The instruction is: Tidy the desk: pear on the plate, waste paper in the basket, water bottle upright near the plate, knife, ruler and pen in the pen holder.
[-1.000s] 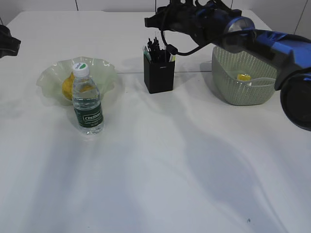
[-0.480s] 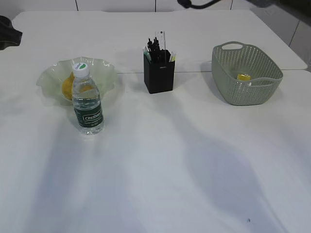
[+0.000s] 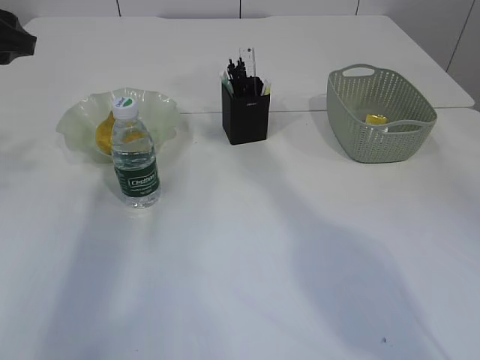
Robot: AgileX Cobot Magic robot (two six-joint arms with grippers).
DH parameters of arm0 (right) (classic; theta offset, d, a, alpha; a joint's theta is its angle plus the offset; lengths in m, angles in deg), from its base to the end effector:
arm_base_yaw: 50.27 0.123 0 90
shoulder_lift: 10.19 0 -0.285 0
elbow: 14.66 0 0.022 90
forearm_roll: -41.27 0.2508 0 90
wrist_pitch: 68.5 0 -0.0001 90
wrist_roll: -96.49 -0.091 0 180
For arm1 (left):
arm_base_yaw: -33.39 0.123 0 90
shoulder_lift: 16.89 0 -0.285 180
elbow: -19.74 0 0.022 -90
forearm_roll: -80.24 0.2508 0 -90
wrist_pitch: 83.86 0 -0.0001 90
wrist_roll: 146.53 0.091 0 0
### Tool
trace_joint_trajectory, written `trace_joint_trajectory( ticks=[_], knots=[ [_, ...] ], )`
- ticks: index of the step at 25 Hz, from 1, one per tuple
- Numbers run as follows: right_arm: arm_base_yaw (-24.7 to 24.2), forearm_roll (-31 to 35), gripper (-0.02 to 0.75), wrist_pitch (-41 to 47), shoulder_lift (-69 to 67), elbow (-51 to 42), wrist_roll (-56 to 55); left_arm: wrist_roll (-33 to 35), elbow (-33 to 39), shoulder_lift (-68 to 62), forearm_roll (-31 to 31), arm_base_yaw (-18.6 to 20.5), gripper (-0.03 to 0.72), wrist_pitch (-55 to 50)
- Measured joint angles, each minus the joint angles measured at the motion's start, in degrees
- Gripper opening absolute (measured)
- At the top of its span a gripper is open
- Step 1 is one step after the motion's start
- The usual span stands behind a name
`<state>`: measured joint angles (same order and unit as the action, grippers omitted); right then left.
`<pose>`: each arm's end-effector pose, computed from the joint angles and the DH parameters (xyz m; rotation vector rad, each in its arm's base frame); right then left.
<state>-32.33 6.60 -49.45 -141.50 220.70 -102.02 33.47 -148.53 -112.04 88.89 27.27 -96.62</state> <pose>0.4956 0.1426 0.4164 -0.3091 1.5727 -0.1052 0.3494 -0.0344 0.3102 0.2443 2.0715 0.0593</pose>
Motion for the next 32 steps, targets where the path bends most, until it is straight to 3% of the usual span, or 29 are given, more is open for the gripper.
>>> trace_joint_trajectory(
  ticks=[10,22,32],
  knots=[
    [-0.7,-0.1,0.246,-4.2,2.6,-16.4,2.8,0.0,0.0,0.0,0.0,0.0,0.348,1.6],
    [-2.8,-3.5,0.245,-29.6,17.1,-46.4,3.6,0.0,0.0,0.0,0.0,0.0,0.348,1.6],
    [-6.7,-0.3,0.244,-38.4,32.4,-64.4,3.7,0.0,0.0,0.0,0.0,0.0,0.348,1.8]
  ],
)
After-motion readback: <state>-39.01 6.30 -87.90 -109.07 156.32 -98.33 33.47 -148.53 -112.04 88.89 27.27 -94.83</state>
